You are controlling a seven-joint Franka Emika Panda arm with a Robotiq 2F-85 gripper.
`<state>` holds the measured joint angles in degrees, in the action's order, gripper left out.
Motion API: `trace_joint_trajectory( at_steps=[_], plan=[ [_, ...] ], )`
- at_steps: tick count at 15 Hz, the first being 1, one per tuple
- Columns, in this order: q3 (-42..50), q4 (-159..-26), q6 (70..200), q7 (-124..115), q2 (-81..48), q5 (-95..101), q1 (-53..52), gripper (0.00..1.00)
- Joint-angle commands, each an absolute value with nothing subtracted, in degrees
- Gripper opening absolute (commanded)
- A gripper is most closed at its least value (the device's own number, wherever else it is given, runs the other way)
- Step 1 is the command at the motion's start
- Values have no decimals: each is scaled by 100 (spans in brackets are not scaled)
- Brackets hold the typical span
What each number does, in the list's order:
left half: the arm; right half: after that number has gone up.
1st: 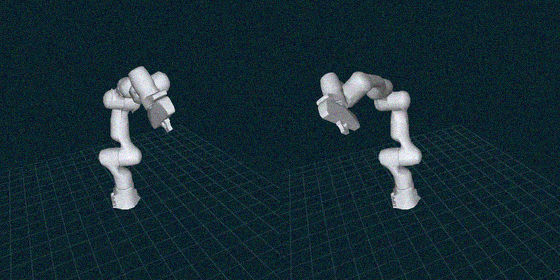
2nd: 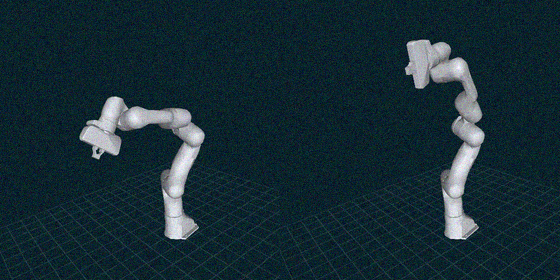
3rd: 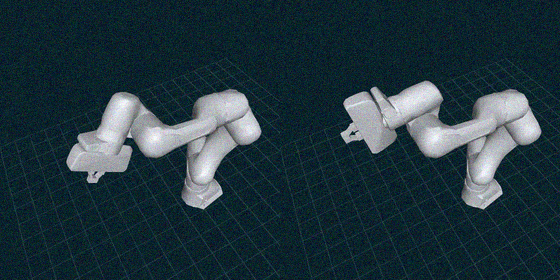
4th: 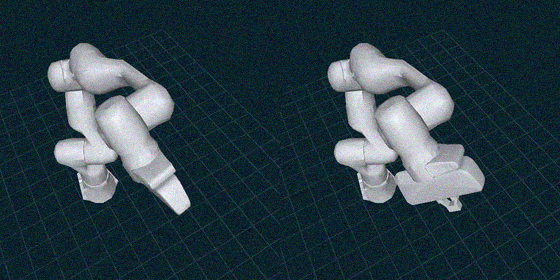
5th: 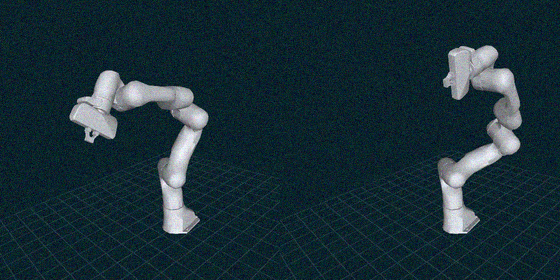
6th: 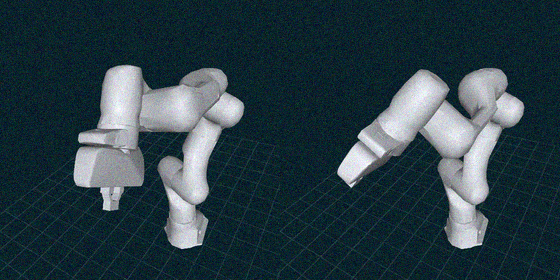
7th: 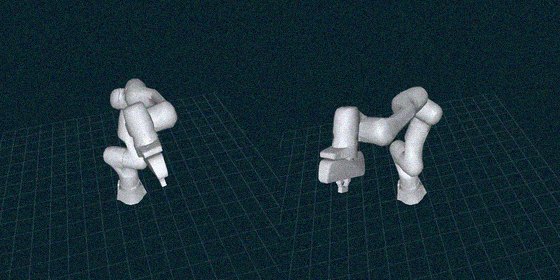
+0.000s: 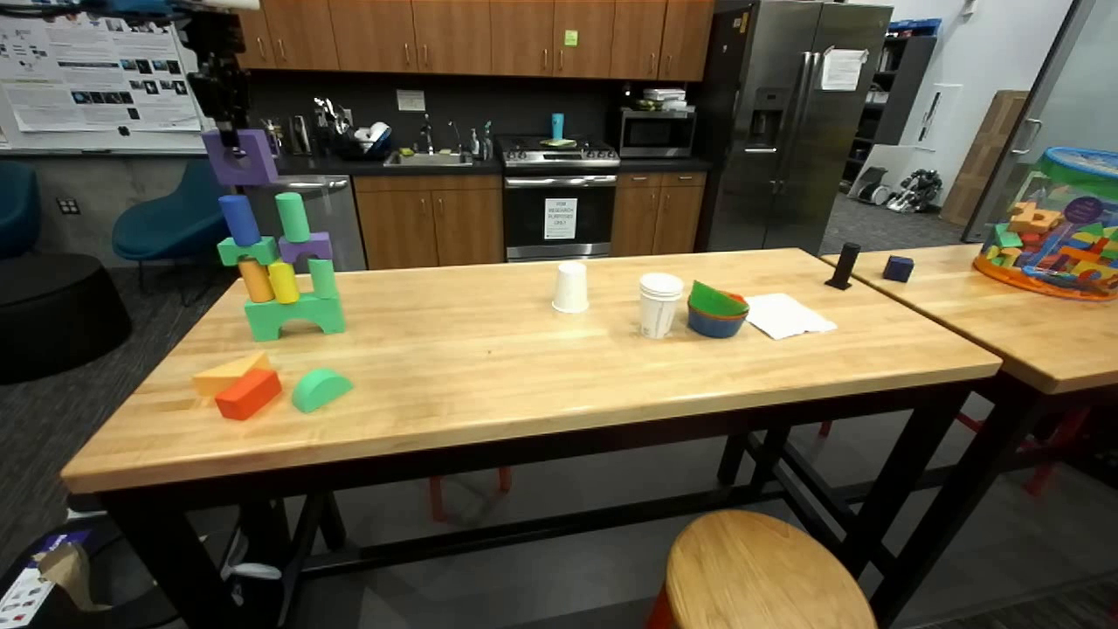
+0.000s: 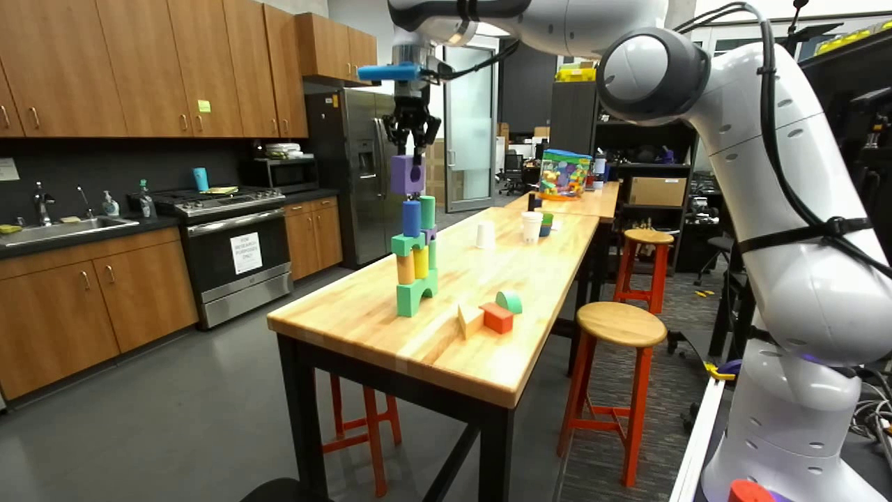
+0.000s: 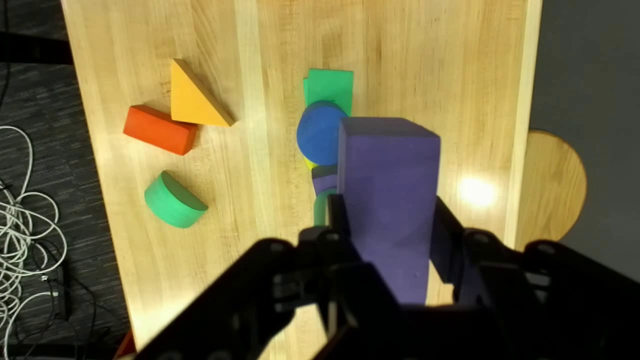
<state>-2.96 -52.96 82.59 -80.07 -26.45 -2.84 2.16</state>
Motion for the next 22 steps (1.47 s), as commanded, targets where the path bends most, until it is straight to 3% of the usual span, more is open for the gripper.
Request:
trace_joint_trajectory(
  at_steps=[1,22],
  plan=[
    [-305,-5047,8067,-7909,-2778,-316,259,15],
    [-262,-5039,8093,-7888,-2742,-248,361,15]
  ],
)
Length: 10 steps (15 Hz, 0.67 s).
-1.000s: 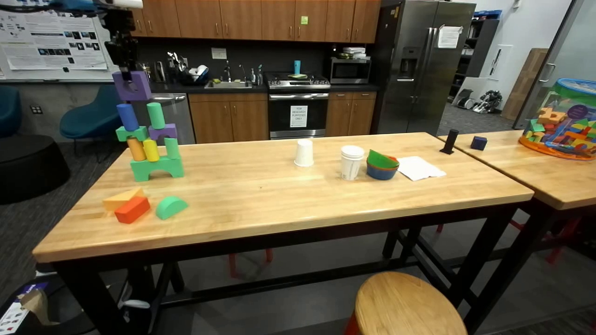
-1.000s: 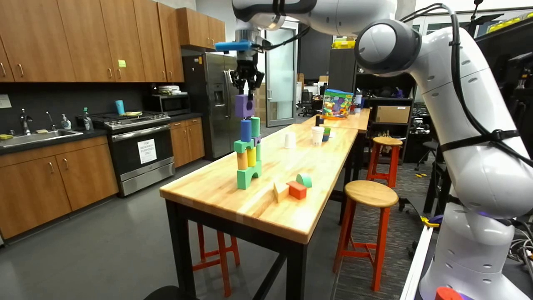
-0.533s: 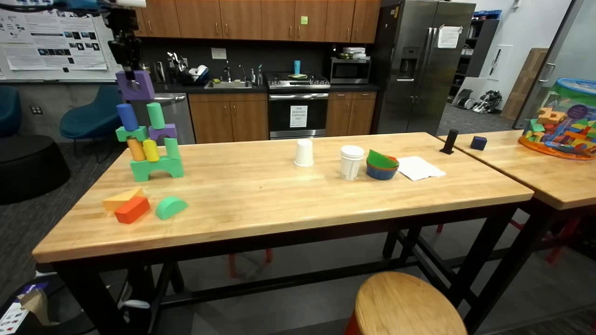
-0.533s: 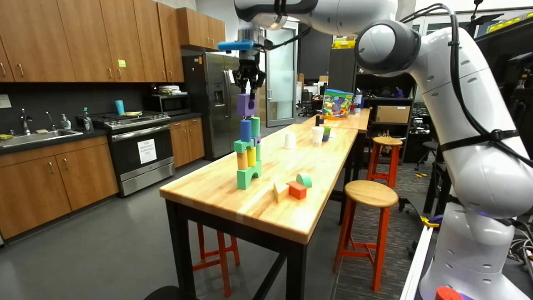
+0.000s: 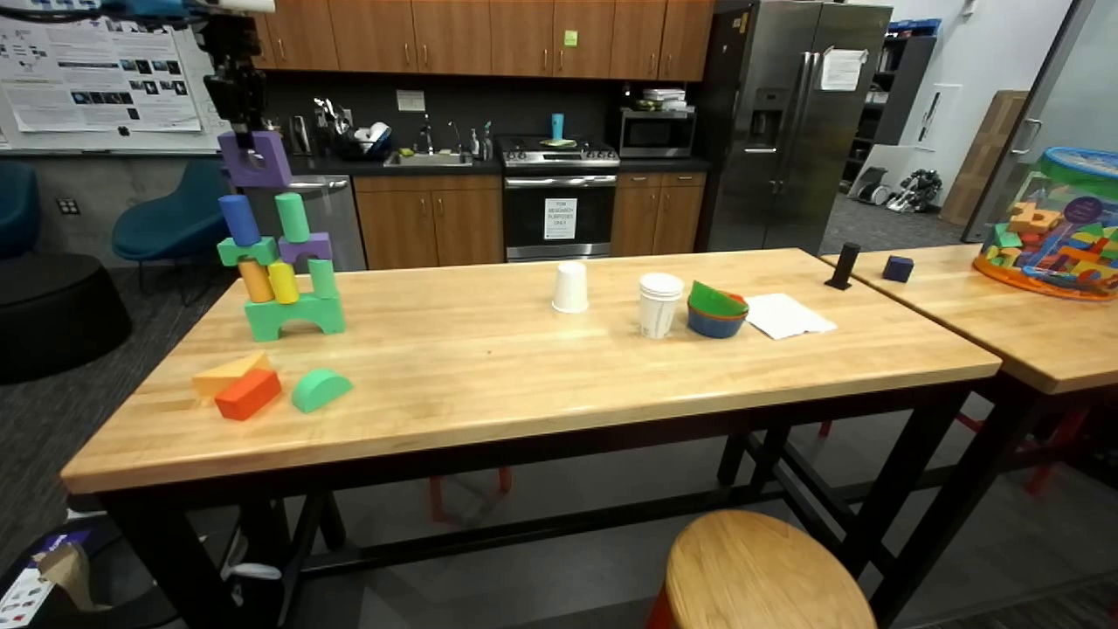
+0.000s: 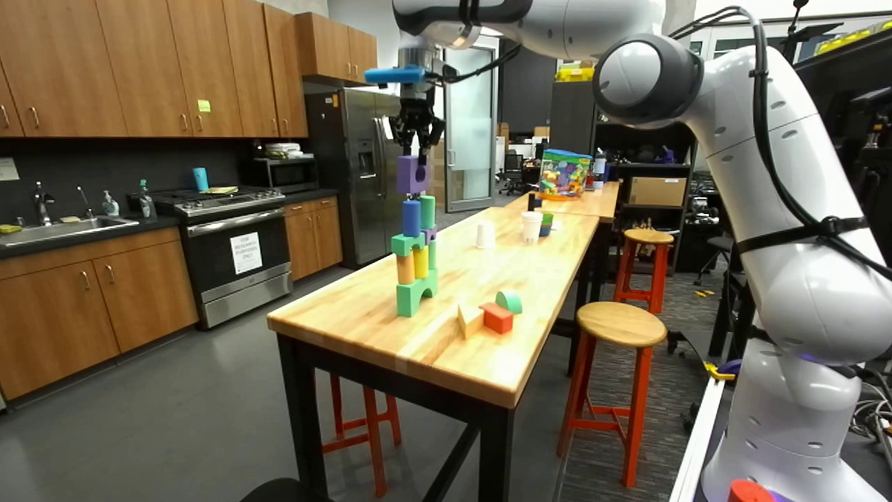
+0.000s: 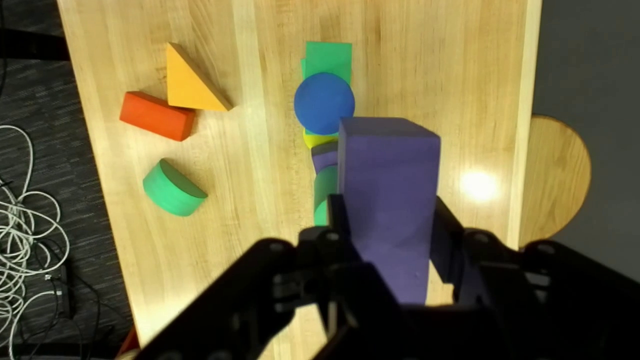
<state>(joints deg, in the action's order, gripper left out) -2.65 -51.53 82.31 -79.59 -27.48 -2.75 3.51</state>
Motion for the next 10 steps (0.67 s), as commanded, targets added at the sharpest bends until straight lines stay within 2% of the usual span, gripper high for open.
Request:
trace_joint_trajectory(
  at_steps=[1,10],
  plan=[
    [-262,-5041,8093,-7891,-2738,-248,361,15],
    [-273,-5178,8146,-7858,-2624,-248,347,15]
  ],
)
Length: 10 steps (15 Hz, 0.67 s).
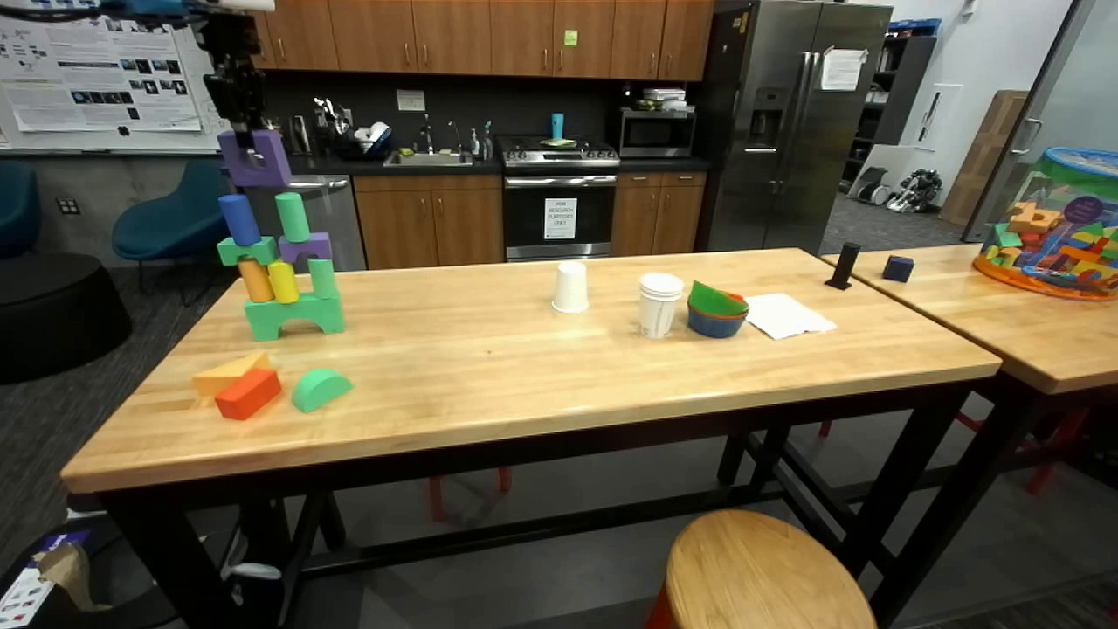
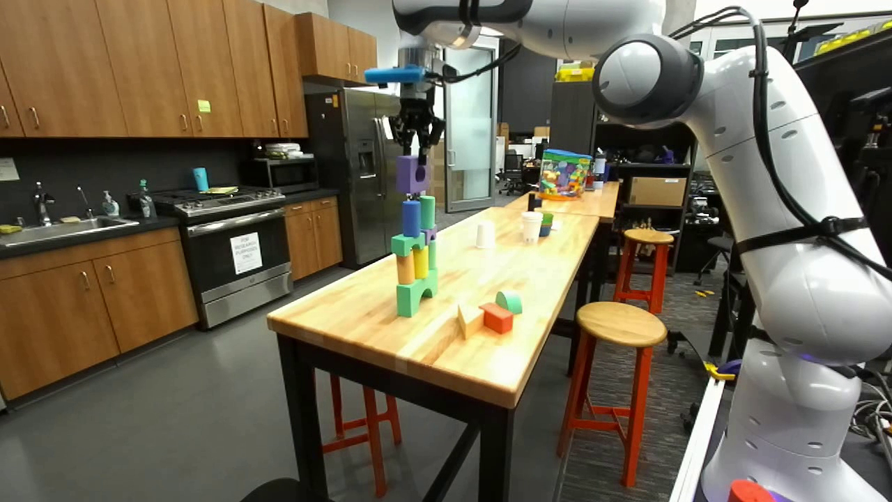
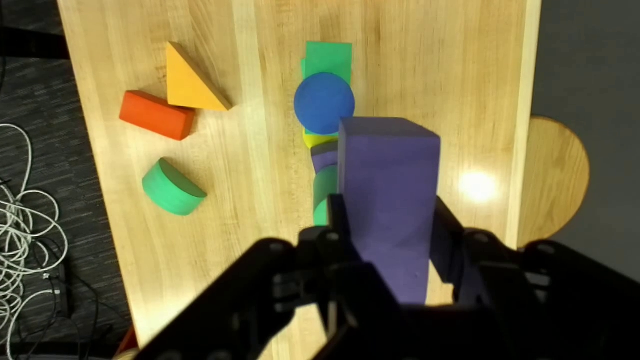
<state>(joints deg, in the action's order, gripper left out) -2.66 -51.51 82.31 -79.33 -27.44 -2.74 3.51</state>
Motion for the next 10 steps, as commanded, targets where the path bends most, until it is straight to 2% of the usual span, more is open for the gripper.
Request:
trace_joint_trajectory(
  at_steps=[1,10],
  plan=[
    [-272,-5211,8162,-7860,-2588,-241,341,15],
    [-255,-5402,8213,-7877,-2321,-104,316,15]
  ],
)
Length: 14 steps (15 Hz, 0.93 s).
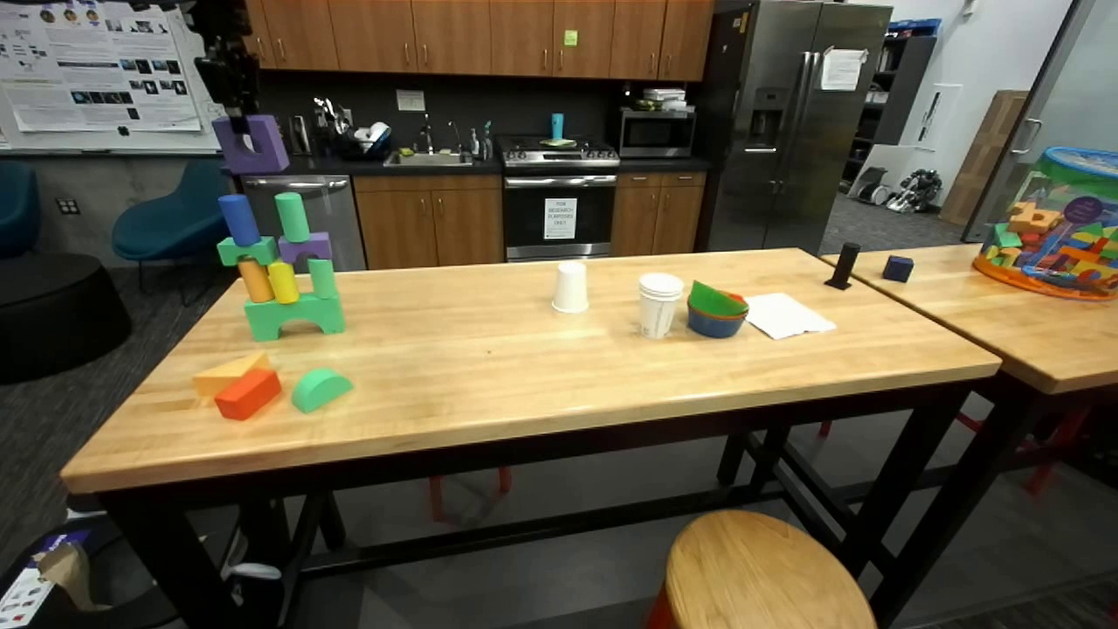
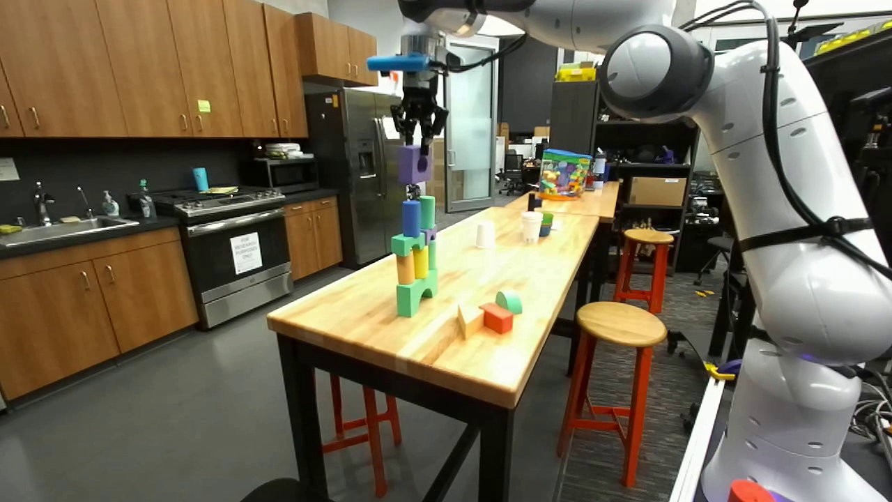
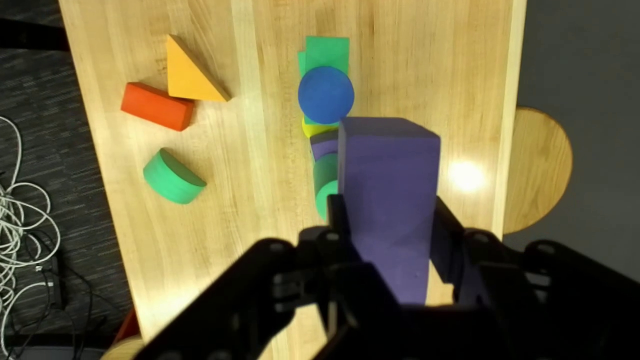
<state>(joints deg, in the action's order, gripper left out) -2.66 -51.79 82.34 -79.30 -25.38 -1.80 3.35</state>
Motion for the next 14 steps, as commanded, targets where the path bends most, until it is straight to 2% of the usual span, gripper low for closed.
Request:
trace_joint_trajectory(
  at_steps=[1,8,9,14],
  plan=[
    [-254,-5409,8225,-7886,-2315,-95,312,15],
    [-289,-5764,8362,-7842,-2161,-203,348,15],
    [-271,-5380,8265,-7926,-2455,-179,332,40],
    [-273,-5518,8296,-7914,-2370,-179,332,40]
  ],
)
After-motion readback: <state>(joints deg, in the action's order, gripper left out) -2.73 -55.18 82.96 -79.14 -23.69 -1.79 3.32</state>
